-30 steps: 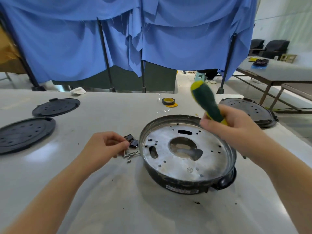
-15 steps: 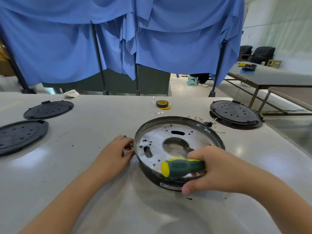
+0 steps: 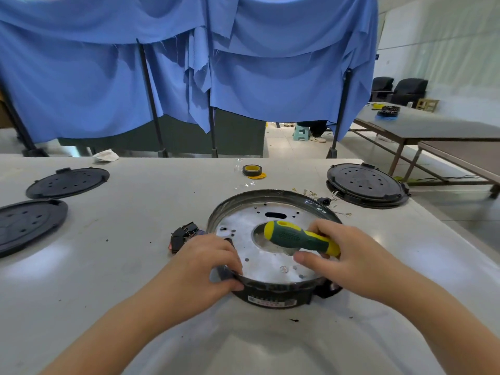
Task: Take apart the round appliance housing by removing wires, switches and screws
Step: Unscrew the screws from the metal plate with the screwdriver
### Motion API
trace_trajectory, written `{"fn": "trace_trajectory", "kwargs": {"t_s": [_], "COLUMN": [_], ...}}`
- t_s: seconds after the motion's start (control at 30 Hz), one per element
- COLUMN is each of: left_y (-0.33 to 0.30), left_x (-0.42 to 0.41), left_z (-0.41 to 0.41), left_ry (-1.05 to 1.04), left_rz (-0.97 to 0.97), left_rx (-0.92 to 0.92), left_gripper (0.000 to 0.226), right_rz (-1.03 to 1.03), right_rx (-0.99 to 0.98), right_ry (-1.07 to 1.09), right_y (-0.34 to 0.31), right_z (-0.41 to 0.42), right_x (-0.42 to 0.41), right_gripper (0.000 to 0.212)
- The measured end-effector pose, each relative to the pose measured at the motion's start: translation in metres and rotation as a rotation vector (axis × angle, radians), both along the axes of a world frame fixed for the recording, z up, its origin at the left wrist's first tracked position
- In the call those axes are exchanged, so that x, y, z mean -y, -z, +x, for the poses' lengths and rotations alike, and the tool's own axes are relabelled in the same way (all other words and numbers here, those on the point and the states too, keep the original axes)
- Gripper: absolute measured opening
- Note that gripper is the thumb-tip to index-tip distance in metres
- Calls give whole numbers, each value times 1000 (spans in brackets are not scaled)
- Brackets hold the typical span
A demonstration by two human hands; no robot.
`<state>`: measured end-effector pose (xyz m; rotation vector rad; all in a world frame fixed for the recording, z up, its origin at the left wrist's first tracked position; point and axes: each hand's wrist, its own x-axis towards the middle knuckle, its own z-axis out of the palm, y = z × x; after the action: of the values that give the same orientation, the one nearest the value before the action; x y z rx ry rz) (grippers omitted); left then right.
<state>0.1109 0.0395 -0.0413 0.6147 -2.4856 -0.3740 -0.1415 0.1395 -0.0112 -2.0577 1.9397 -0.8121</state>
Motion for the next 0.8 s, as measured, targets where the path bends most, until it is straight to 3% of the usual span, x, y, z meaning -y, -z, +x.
{"fn": "trace_trajectory", "kwargs": {"t_s": [0.4,0.8], "left_y": [0,-15], "left_x": [-7,16], "left_z": [0,-2], "left_ry": [6,-105], "left_rz": [-8,-83], "left_rx": [-81,-166], "left_gripper": [4,14], "right_rz": [-419,-412], "right_rx": [314,380], "right_ry": [338,336], "right_y": [34,34], "right_z": [-13,-20], "right_x": [4,13], "right_gripper": [22,35]}}
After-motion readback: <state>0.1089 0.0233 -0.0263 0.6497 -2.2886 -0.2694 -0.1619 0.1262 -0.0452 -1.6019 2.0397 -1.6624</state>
